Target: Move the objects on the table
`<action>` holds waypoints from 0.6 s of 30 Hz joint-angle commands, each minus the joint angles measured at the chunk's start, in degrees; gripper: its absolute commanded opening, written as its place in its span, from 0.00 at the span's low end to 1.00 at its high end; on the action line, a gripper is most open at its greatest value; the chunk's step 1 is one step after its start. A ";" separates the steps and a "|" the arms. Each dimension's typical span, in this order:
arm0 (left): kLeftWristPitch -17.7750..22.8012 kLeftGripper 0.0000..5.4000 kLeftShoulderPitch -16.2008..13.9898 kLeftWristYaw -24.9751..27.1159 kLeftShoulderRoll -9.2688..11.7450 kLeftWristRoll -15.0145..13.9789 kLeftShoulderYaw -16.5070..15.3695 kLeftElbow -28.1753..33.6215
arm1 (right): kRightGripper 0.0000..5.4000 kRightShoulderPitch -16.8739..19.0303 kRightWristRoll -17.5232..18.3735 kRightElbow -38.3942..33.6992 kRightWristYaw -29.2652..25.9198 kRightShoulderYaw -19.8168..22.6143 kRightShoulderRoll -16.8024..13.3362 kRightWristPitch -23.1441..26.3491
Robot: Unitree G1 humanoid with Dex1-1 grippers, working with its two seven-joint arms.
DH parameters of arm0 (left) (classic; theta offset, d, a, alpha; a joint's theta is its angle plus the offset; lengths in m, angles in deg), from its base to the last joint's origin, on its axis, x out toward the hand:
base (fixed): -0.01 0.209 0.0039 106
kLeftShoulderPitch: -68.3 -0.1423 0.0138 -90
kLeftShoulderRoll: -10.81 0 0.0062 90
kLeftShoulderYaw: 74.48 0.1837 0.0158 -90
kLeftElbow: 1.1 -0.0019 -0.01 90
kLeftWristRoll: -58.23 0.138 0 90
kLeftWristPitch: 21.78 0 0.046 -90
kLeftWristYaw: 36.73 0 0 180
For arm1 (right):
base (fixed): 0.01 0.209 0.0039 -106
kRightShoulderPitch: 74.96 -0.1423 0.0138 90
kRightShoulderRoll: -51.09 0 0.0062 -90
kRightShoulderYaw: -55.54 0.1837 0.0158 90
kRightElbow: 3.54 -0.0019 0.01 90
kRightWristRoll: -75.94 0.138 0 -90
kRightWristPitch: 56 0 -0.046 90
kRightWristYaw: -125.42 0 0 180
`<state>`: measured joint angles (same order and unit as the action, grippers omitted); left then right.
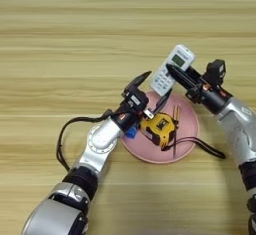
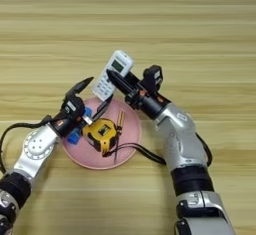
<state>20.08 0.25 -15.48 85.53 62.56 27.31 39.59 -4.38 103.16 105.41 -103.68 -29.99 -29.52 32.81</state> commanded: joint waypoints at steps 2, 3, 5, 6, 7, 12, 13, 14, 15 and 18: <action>-1.18 0.79 0.71 -0.39 0.17 0.77 -0.09 -0.59 | 0.21 -2.02 0.46 0.41 0.43 2.02 -1.12 -1.11; -1.37 0.82 0.66 -0.49 0.19 0.75 -0.14 -0.48 | 0.21 -2.29 0.53 0.75 0.63 2.65 -1.49 -1.29; -1.80 0.86 0.56 -0.70 0.20 0.39 -0.46 -0.19 | 0.21 -2.69 0.50 1.43 1.01 3.84 -2.11 -1.64; -2.12 0.86 0.56 -0.66 0.13 -0.17 -0.79 0.08 | 0.21 -2.78 0.45 1.70 1.15 4.44 -2.50 -1.86; -2.36 0.89 0.58 -0.67 0.09 -0.71 -1.15 0.35 | 0.21 -2.85 0.40 1.96 1.21 4.98 -2.90 -2.11; -4.11 0.98 1.07 -0.89 -0.08 -4.52 -4.25 2.10 | 0.21 -3.65 0.42 4.86 1.57 8.39 -6.22 -3.33; -4.21 1.00 1.33 -1.41 -0.08 -5.31 -5.14 2.39 | 0.21 -3.70 0.26 5.33 1.52 8.83 -6.86 -3.50; -4.26 1.00 1.62 -2.03 -0.02 -5.78 -5.95 2.53 | 0.21 -3.73 0.08 5.74 1.39 9.14 -7.43 -3.56; -4.37 1.00 1.90 -2.67 0.08 -6.05 -6.68 2.45 | 0.21 -3.68 -0.13 6.02 1.22 9.26 -7.92 -3.60; -4.37 1.00 2.94 -5.60 0.56 -6.13 -9.23 2.00 | 0.21 -3.71 -1.01 8.13 0.46 9.15 -9.96 -2.73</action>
<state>16.01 1.31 -18.70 85.68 56.69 20.03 41.56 -6.89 103.05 111.65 -102.58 -20.85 -37.74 29.70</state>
